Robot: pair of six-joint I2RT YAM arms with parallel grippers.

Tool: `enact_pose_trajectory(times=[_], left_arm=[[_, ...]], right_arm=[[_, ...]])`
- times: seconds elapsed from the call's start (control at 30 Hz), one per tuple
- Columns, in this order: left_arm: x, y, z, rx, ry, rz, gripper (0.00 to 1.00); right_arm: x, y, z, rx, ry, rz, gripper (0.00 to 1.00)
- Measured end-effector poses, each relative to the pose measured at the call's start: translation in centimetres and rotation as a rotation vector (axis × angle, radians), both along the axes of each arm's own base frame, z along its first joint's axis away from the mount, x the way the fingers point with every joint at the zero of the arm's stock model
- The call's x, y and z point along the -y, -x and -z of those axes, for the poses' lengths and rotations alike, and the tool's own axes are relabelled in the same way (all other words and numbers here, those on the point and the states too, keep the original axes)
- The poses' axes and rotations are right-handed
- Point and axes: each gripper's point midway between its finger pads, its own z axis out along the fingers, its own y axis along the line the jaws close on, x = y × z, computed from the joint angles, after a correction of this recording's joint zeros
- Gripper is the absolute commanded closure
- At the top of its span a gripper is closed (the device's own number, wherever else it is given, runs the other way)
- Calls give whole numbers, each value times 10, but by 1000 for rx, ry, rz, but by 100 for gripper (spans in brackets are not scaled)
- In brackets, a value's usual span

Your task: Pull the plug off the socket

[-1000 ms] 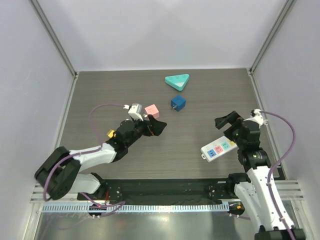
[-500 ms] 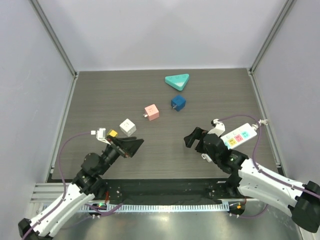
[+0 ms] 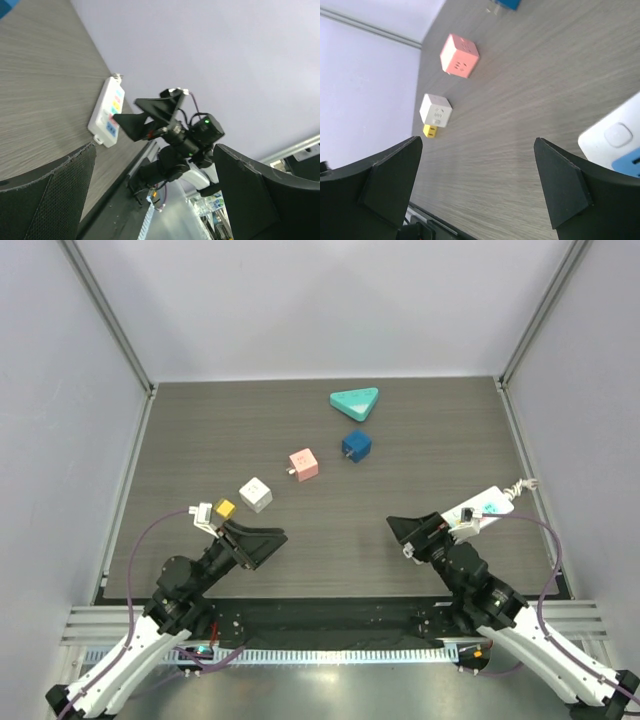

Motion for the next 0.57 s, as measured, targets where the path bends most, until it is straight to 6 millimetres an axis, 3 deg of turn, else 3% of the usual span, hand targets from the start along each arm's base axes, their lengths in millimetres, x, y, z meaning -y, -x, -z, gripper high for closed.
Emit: enact_pose_trajectory(times=[0.17, 0.57], left_arm=[[2, 9, -5, 13, 18, 42, 0], [5, 11, 13, -51, -26, 65, 0]], right_arm=[[-10, 2, 14, -66, -5, -35, 0], [-18, 6, -21, 28, -156, -76, 0]])
